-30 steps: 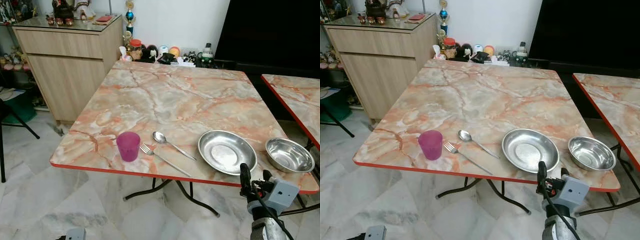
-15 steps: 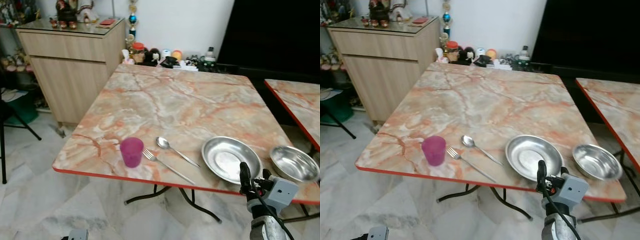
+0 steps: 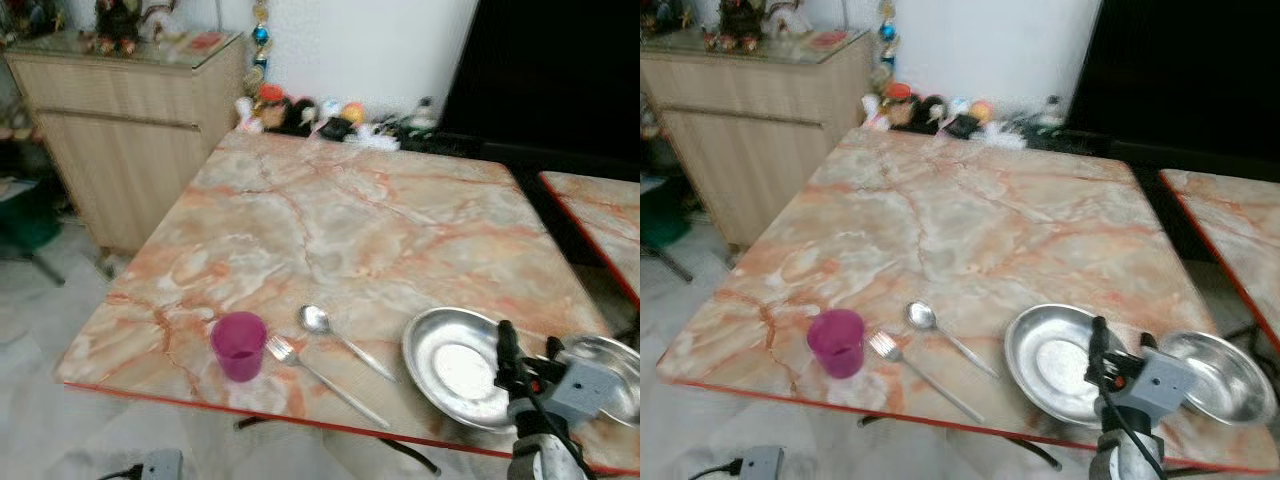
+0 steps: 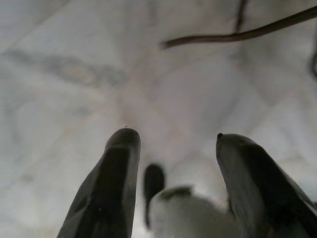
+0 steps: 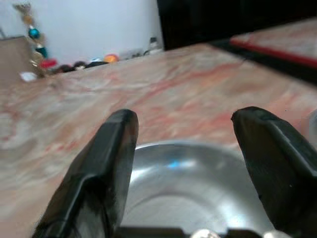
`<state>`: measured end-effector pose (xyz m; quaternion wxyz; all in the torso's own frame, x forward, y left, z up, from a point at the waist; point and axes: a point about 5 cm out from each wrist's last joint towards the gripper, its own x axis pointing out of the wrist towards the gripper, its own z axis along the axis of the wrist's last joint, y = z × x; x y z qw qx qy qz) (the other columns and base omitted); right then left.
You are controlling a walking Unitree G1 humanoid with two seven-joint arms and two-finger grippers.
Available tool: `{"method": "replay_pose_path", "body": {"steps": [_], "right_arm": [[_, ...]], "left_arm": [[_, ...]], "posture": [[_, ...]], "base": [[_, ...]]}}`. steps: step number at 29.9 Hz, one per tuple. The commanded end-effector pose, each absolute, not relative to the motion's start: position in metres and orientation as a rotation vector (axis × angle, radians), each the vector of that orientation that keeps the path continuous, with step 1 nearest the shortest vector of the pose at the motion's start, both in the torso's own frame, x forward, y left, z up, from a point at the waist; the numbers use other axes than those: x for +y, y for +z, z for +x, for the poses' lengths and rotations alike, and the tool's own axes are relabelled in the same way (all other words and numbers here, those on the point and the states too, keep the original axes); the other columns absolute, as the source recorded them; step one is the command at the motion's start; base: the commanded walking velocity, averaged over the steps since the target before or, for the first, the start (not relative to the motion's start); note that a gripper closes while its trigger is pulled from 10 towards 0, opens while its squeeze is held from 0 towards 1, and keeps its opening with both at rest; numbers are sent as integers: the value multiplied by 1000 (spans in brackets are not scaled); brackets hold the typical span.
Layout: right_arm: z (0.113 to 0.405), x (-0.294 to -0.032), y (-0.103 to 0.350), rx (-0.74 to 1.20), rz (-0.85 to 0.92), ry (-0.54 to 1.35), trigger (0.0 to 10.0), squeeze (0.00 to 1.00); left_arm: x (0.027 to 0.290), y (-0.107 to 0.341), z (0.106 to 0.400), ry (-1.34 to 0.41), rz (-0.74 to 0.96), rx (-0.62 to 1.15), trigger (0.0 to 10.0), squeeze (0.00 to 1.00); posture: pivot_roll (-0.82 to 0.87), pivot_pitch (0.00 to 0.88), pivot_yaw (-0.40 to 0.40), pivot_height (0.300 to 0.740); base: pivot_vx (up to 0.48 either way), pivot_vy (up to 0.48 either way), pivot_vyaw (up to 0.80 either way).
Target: Setting the table
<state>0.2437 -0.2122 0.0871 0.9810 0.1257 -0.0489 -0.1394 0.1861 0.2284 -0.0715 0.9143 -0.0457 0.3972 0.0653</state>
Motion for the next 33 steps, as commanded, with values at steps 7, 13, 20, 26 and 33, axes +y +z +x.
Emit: {"method": "replay_pose_path", "body": {"steps": [7,13,20,26,33], "right_arm": [[210,-240,90,-74,520,-456,10000,0],[207,-245,71,54,618,-419,10000,0],[221,-247,70,94,636,-317,10000,0],[224,-244,70,105,646,-270,10000,0],[220,-253,62,121,666,-318,1294,0]], "left_arm": [[221,-77,179,108,-94,856,10000,0],[219,-77,181,95,-90,854,10000,0],[217,-78,180,77,-73,861,10000,0],[223,-78,176,91,-67,863,10000,0],[226,-77,176,89,-61,865,10000,0]], "posture": [[-50,46,-59,740],[-48,50,-62,740],[-38,54,-60,740],[-17,61,-56,740],[-12,68,-50,740]], "base": [[0,0,0],[0,0,0],[0,0,0],[0,0,0],[0,0,0]]}}
